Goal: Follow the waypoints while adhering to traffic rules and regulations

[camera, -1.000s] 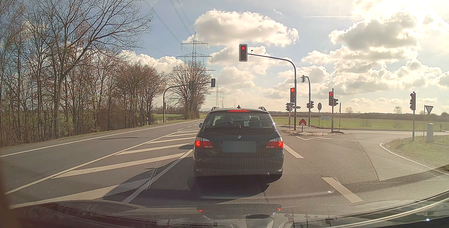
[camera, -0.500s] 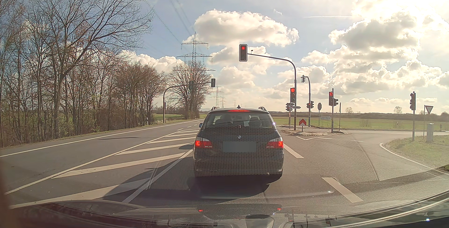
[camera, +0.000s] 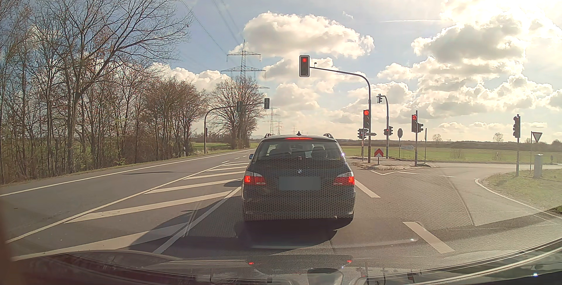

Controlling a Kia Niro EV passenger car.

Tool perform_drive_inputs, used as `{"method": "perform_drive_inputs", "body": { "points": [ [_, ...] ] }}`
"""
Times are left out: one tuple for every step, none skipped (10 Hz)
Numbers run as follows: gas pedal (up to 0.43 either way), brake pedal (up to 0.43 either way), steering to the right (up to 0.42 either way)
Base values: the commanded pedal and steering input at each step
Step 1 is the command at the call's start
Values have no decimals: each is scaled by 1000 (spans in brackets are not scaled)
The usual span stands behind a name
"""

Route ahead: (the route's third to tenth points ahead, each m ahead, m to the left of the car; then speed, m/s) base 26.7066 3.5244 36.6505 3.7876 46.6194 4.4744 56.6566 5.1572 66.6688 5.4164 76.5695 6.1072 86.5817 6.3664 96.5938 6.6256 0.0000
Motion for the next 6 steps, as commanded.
{"method": "perform_drive_inputs", "body": {
  "points": [
    [0,262,-4],
    [0,262,-4],
    [0,262,-4],
    [0,262,-5],
    [0,262,-4],
    [0,262,-4]
  ]
}}
